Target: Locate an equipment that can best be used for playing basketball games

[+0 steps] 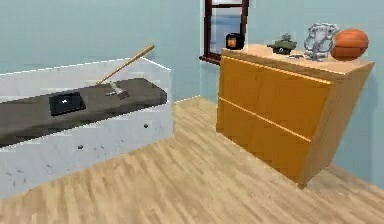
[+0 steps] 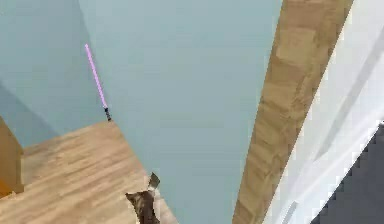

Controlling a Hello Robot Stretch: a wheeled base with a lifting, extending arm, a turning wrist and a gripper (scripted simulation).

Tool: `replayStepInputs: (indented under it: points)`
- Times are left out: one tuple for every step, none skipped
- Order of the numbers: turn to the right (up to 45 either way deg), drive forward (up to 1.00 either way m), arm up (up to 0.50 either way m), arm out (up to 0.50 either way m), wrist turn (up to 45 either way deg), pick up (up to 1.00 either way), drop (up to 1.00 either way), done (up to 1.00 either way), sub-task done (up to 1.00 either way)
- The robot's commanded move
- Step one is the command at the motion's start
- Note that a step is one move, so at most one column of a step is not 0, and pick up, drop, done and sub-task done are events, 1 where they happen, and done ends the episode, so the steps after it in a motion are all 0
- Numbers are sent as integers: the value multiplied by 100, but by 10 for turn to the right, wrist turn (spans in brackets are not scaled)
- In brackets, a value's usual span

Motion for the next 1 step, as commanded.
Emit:
replayStepInputs:
  points:
    - [360,0,0,0,0,0,0,0,0]
